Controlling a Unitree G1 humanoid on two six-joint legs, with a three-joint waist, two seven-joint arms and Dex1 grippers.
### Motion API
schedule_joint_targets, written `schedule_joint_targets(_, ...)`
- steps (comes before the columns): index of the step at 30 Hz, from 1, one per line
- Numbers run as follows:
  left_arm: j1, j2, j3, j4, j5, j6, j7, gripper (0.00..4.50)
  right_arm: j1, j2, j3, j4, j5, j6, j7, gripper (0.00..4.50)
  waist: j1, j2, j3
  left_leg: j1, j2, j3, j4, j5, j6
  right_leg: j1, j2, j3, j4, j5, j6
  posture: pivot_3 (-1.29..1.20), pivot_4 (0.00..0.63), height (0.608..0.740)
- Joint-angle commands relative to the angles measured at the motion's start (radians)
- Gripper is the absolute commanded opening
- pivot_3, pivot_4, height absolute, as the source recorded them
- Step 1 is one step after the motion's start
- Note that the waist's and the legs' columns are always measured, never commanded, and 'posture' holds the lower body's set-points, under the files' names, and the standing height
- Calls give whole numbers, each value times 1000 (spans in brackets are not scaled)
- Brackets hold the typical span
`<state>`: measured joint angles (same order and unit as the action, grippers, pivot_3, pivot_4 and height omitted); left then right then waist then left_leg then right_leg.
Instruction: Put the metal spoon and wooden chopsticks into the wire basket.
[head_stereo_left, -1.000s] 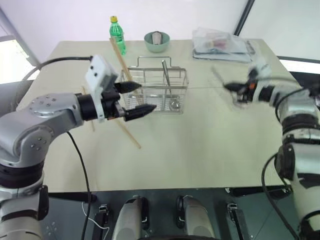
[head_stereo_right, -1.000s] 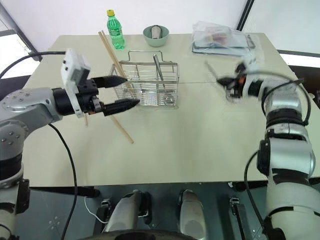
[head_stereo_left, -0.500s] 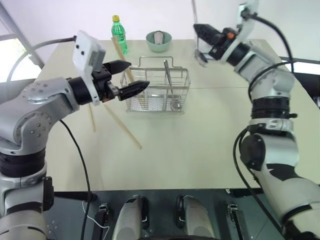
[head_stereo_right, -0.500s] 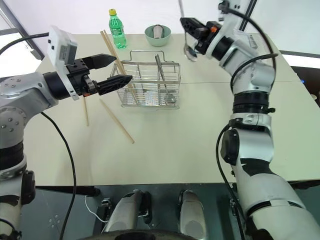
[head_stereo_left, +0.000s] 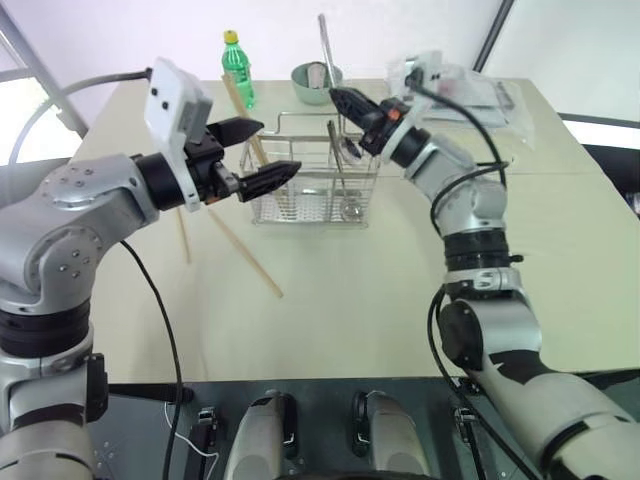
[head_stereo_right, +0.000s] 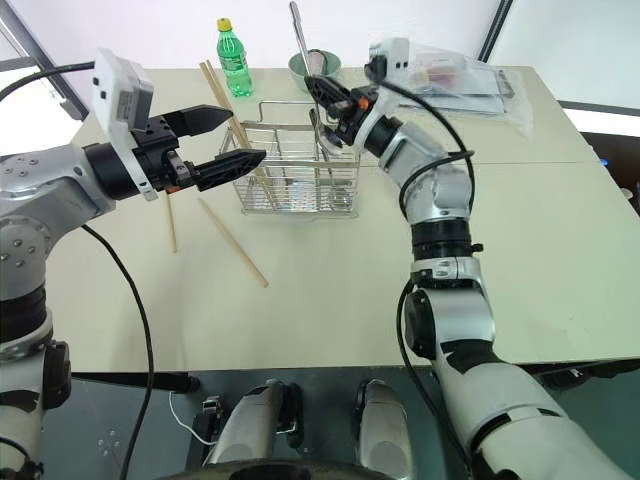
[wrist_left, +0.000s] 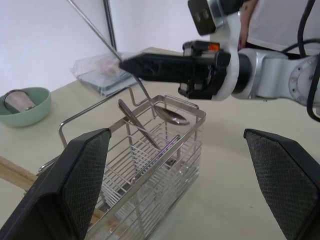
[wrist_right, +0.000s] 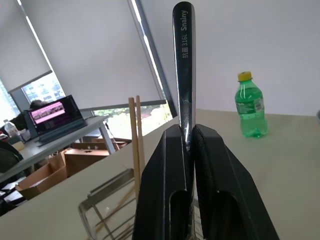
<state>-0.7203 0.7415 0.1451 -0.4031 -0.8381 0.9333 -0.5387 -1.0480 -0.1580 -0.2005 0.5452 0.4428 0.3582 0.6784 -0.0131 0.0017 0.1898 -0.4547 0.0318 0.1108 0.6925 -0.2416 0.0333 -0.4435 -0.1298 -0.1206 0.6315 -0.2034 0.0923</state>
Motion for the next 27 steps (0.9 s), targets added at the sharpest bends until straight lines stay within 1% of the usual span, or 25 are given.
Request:
schedule_joint_targets(1, -14, 16, 42, -29, -6, -2, 5, 4500, -8, -11, -30, 10, -1, -81, -16, 1590, 0, 0, 0, 0, 0, 0, 0, 0, 0, 0, 0, 0, 0, 0, 0, 0, 150, 707)
schedule_joint_targets(2, -14, 18, 44, -28, -6, -2, 5, 4500, -6, -17, -32, 12, 2, -86, -16, 2025, -1, 0, 0, 0, 0, 0, 0, 0, 0, 0, 0, 0, 0, 0, 0, 0, 150, 707)
schedule_joint_targets(5, -16, 23, 50, -23, -7, -1, 4, 4500, 0, -39, -36, 9, 4, -86, -18, 3548, -2, 0, 0, 0, 0, 0, 0, 0, 0, 0, 0, 0, 0, 0, 0, 0, 150, 707)
schedule_joint_targets(6, -16, 24, 53, -19, -5, -1, 7, 4500, 1, -49, -38, 2, 8, -80, -17, 4128, -2, 0, 0, 0, 0, 0, 0, 0, 0, 0, 0, 0, 0, 0, 0, 0, 150, 707)
schedule_joint_targets(7, -15, 25, 58, -16, -5, -2, 10, 4500, 1, -61, -39, -7, 8, -74, -16, 4427, -2, 0, 0, 0, 0, 0, 0, 0, 0, 0, 0, 0, 0, 0, 0, 0, 150, 707)
schedule_joint_targets(11, -9, 26, 106, -4, -17, 12, 45, 4500, -24, -122, -56, -34, 37, -17, 2, 4427, -1, 0, 0, 0, 0, 0, 0, 0, 0, 0, 0, 0, 0, 0, 0, 0, 150, 707)
schedule_joint_targets(13, -10, 23, 154, 9, -29, 35, 91, 4500, -38, -173, -63, -68, 73, 43, 45, 4427, 0, 0, 0, 0, 0, 0, 0, 0, 0, 0, 0, 0, 0, 0, 0, 0, 150, 707)
schedule_joint_targets(16, -41, 11, 236, 68, -11, 108, 249, 4500, -49, -293, -71, -137, 166, 201, 185, 4427, 1, 0, 0, 0, 0, 0, 0, 0, 0, 0, 0, 0, 0, 0, 0, 0, 150, 707)
schedule_joint_targets(19, -96, -13, 303, 139, 13, 199, 423, 4500, -16, -416, -56, -231, 250, 338, 342, 4427, 1, 0, 0, 0, 0, -1, 0, 0, 1, 0, 0, 0, 0, 0, 0, 0, 150, 707)
schedule_joint_targets(21, -146, -32, 337, 193, 49, 292, 544, 4500, 23, -490, -46, -303, 283, 380, 431, 4427, 2, -1, 0, 0, 0, -1, 0, -1, 2, 0, 0, 0, -1, 0, 0, 0, 150, 707)
schedule_joint_targets(22, -162, -39, 348, 207, 62, 327, 582, 4500, 36, -509, -43, -326, 291, 389, 449, 4427, 2, -1, 0, 0, 0, -1, 0, -2, 3, 1, 0, 0, -1, 0, 0, 0, 150, 707)
schedule_joint_targets(24, -195, -50, 356, 291, 146, 397, 680, 4500, 80, -552, -31, -386, 309, 426, 487, 4427, 2, -1, 0, 1, 0, -1, 0, -2, 3, 1, 0, 0, -1, 0, 0, 0, 150, 707)
schedule_joint_targets(27, -226, -57, 329, 422, 228, 390, 716, 4500, 147, -587, -22, -467, 337, 466, 521, 4427, 2, -2, 0, 3, 0, -1, -2, -1, 3, 2, 0, 0, 0, 0, 0, 0, 150, 707)
